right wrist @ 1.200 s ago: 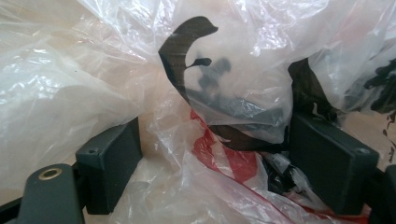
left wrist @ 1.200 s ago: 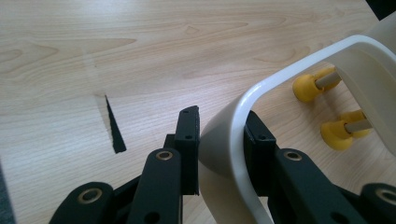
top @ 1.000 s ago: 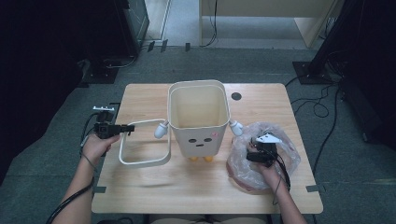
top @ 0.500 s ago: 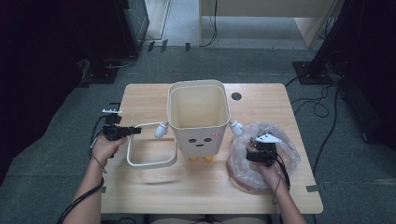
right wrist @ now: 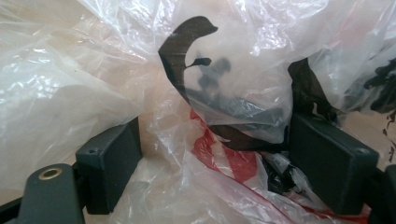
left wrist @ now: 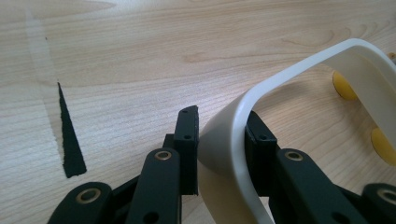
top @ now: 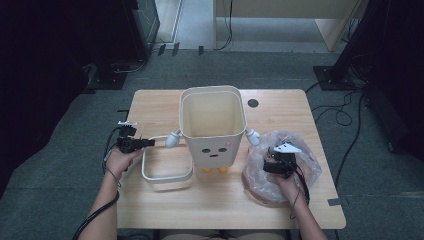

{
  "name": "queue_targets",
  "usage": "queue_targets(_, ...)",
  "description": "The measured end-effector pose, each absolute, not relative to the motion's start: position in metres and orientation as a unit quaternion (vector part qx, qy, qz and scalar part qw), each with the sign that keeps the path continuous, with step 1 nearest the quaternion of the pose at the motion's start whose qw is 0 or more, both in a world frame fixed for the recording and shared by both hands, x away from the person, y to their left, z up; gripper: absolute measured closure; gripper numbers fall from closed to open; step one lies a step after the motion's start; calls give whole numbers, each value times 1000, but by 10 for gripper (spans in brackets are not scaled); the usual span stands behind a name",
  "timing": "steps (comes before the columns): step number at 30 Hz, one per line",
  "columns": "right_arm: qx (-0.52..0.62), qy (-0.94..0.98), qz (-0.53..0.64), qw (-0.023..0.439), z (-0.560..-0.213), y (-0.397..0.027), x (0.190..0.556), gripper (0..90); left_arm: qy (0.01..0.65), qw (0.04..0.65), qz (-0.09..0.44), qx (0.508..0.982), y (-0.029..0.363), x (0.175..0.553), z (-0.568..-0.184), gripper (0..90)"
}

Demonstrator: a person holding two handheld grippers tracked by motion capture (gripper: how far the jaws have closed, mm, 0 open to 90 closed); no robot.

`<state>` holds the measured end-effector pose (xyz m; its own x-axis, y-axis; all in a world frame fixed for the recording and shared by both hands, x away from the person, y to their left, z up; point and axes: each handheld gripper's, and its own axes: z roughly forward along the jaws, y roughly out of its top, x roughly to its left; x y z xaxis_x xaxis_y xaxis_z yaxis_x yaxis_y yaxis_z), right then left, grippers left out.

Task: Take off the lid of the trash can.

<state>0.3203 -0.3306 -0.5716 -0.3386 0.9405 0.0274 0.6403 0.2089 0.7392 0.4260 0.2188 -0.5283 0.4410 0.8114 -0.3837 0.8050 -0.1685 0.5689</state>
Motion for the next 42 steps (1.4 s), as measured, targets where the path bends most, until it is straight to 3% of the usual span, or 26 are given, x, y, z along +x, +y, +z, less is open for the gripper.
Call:
queue_targets(15, 526, 748, 339, 221, -572, -331, 319, 189, 520, 360, 5, 775, 196, 427, -543, 699)
queue_targets(18, 516, 751, 347, 222, -571, -330, 318, 299, 521, 368, -5, 770, 195, 427, -548, 689)
queue_targets(22, 509, 750, 357, 225, -571, -331, 315, 517, 532, 386, -33, 753, 199, 427, -549, 577)
queue_targets(29, 512, 748, 359, 224, -569, -329, 313, 797, 532, 389, -2, 752, 198, 418, -548, 400)
queue_targets(35, 555, 729, 365, 164, -563, -335, 318, 845, 540, 406, 1, 737, 199, 412, -543, 378)
queue_targets(40, 568, 718, 376, 144, -555, -342, 319, 849, 544, 440, -38, 714, 201, 410, -541, 380)
queue_targets(42, 578, 709, 384, 128, -550, -345, 320, 848, 534, 440, -29, 722, 200, 409, -541, 389)
